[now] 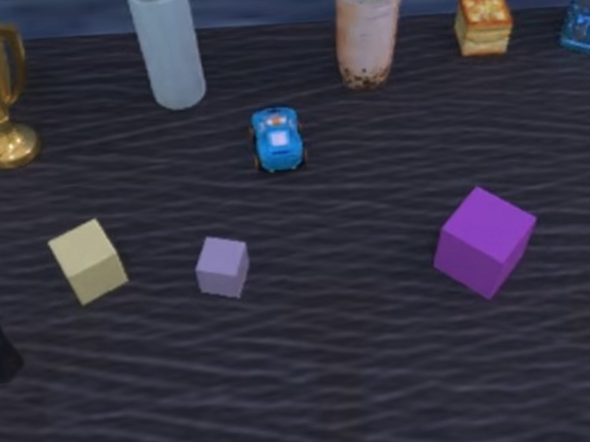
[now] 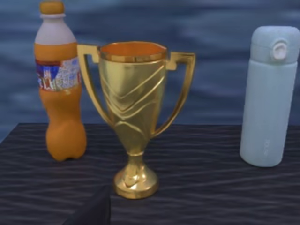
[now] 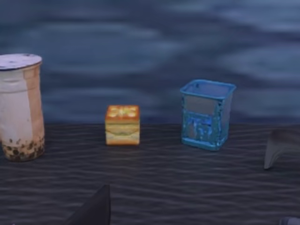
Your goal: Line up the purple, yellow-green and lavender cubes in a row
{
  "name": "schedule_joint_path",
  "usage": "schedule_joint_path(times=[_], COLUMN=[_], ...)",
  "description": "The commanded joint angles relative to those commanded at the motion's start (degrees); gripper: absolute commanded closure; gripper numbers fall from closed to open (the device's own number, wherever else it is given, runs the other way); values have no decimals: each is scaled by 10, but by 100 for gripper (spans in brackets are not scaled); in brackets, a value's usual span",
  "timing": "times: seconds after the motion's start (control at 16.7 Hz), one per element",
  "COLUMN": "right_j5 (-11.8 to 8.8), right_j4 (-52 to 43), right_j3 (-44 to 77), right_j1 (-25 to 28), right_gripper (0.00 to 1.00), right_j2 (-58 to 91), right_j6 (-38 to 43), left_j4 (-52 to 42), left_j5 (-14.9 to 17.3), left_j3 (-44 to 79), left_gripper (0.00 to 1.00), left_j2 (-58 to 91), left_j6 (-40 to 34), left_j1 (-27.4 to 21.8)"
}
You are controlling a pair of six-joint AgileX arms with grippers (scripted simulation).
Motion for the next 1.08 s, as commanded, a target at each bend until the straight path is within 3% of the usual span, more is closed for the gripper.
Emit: schedule_joint_path(times=[0.24,0.48,1.08], right_j5=[0,0,0], right_j4=[0,0,0], right_j3=[0,0,0], right_j1=[0,0,0], right_gripper=[0,0,0], right_j2=[0,0,0], right_j6=[0,0,0], left_j4=[-10,-71,-391], left_j5=[-1,-3,3], left_j3=[17,118,557], left_gripper=[0,0,0], left_j2=[18,126,696], left_j6=[-3,-18,-78], left_j1=[-4,-31,-165])
